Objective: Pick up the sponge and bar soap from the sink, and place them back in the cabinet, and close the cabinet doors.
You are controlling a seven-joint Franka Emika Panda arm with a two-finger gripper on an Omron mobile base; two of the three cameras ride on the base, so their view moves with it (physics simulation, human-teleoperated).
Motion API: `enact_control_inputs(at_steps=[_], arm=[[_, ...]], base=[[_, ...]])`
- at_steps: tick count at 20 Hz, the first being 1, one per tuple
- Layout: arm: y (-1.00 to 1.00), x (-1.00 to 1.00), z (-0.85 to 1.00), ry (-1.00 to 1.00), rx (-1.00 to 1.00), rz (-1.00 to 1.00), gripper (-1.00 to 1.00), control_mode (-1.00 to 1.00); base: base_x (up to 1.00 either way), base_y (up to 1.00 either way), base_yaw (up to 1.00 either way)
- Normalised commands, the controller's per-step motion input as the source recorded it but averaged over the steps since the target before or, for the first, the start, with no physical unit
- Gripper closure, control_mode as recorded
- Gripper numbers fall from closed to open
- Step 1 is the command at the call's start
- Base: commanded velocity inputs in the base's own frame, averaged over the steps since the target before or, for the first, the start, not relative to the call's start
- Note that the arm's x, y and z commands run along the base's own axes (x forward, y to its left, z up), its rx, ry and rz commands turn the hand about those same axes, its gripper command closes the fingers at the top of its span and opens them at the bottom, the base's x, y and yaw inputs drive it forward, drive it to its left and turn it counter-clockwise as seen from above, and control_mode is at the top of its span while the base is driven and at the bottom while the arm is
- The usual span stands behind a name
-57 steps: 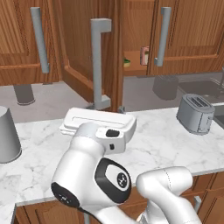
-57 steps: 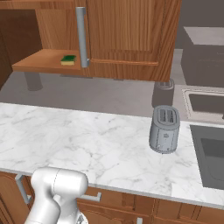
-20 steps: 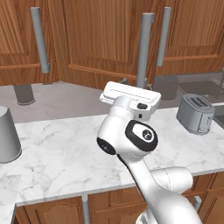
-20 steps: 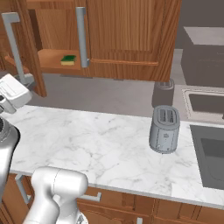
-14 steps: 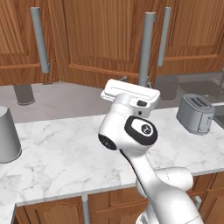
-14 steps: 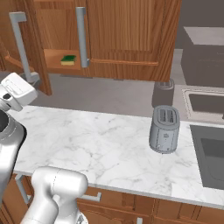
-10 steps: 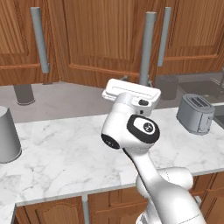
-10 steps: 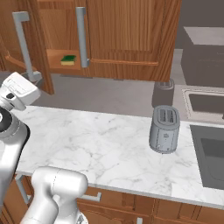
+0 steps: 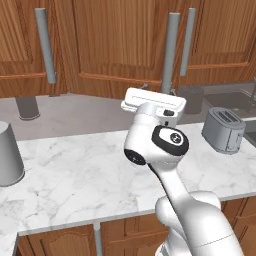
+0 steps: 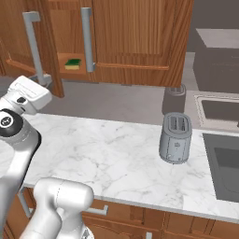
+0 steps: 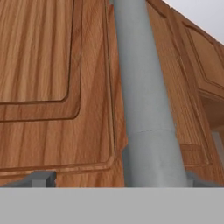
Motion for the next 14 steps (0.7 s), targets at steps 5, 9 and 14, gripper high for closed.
enact_control_inputs(at_steps=[5, 9, 14], arm=[[-0.01, 0.49, -0.09, 0.0, 0.0, 0.0, -1.0, -1.0], [-0.02, 0.49, -0.02, 0.0, 0.0, 0.0, -1.0, -1.0], [-0.04, 0.53, 0.0, 0.0, 0.0, 0.0, -1.0, -1.0]], base=[[0.0, 0.0, 0.0], [0.0, 0.0, 0.0], [0.0, 0.0, 0.0]])
